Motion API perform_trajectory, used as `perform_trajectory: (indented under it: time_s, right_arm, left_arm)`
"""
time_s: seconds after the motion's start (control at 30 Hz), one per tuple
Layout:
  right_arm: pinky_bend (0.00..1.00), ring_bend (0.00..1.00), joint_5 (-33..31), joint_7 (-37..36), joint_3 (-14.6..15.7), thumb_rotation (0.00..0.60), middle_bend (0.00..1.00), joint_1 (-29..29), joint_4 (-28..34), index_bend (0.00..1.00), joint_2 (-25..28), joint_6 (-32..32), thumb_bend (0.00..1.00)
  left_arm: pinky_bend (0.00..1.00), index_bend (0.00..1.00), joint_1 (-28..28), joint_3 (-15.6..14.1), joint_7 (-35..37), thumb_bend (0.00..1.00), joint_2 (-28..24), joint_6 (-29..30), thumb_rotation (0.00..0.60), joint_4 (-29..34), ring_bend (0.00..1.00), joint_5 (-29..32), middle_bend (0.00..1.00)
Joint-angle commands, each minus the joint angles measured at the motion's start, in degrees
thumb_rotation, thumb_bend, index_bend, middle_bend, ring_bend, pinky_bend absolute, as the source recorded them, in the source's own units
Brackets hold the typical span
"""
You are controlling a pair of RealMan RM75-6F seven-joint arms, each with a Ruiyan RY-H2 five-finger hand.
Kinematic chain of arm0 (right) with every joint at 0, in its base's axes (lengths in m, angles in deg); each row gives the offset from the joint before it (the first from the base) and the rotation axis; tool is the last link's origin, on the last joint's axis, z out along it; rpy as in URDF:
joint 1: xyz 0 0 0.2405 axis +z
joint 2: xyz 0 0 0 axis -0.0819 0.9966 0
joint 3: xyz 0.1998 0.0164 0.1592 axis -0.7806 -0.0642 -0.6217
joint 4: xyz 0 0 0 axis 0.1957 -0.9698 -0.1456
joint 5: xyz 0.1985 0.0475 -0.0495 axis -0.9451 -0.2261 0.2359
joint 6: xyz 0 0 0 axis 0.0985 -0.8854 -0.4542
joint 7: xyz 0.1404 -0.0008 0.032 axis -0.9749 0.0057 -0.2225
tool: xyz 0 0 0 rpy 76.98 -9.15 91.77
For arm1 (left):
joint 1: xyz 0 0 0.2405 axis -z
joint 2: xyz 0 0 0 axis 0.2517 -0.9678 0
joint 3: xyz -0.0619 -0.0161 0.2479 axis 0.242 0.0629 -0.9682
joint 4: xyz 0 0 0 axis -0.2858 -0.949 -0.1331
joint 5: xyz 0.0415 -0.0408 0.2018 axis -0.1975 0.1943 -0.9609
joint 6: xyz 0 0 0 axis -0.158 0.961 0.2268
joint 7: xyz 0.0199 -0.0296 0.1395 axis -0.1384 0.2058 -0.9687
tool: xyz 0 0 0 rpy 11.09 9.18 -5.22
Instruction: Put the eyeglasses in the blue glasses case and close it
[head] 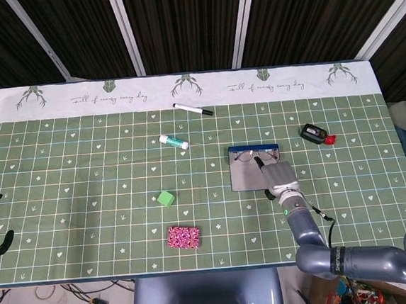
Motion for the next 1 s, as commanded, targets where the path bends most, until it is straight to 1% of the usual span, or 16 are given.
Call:
perform_trajectory:
  time_s: [0.03,0.07,0.1,0.17,0.2,0.33,0.53,0.87,1.0]
  right_arm:
    - [0.34,0.39,3.85,-3.58,0.25,0.600,0.36,-1.98,1.19,0.06,0.17,-1.24,0.23]
    - [0.29,0.35,6.40,-5.15,0.69,0.600,0.33,-2.84,0.88,0.06,-0.29,-1.76,0.21]
    - [0.25,0.30,10.25,-6.68,1.39,0.600,0.28,-3.84,-0.10,0.06,-1.23,-3.35,0.19]
    - [0.23,0.25,15.98,-9.93,2.21,0.600,0.24,-5.61,-2.63,0.06,-3.30,-5.93,0.17]
    - [0.23,0.24,18.12,-11.29,2.45,0.600,0.23,-6.28,-3.91,0.06,-4.16,-6.78,0.17]
    - [0.23,0.23,22.21,-13.75,2.95,0.600,0.22,-7.78,-7.10,0.06,-6.10,-8.17,0.17]
    - [0.23,0.23,25.03,-15.37,3.21,0.600,0.22,-9.20,-10.26,0.06,-7.92,-8.25,0.23]
    - [0.22,0.22,28.33,-16.56,2.53,0.600,0.21,-10.79,-14.41,0.06,-10.73,-8.35,0.24]
    - [0.21,0.20,28.85,-16.65,2.29,0.600,0.19,-11.17,-15.59,0.06,-11.46,-7.33,0.24]
  left_arm:
    - [0.00,0.15,0.00,0.02,-0.05,0.32,0.02,0.06,0.600,0.06,0.00,-0.03,0.00]
    - [0.00,0.15,-0.02,0.02,-0.08,0.32,0.04,0.14,0.600,0.06,0.00,-0.09,0.00]
    - [0.00,0.15,-0.05,0.04,-0.11,0.32,0.05,0.22,0.600,0.04,0.00,-0.07,0.00]
    - [0.00,0.15,-0.07,0.02,-0.11,0.32,0.08,0.18,0.600,0.00,0.00,-0.02,0.00]
    - [0.00,0.15,-0.05,0.02,-0.12,0.32,0.08,0.17,0.600,-0.01,0.00,-0.04,0.00]
    - [0.00,0.15,-0.05,0.01,-0.20,0.32,0.10,0.21,0.600,-0.04,0.00,-0.11,0.00]
    - [0.00,0.15,-0.04,0.02,-0.32,0.32,0.12,0.14,0.600,-0.08,0.00,-0.02,0.00]
    - [0.00,0.15,-0.04,0.04,-0.55,0.32,0.22,0.13,0.600,-0.21,0.00,0.07,0.00]
    - [0.00,0.15,-0.05,0.04,-0.55,0.32,0.22,0.16,0.600,-0.24,0.00,0.04,0.00]
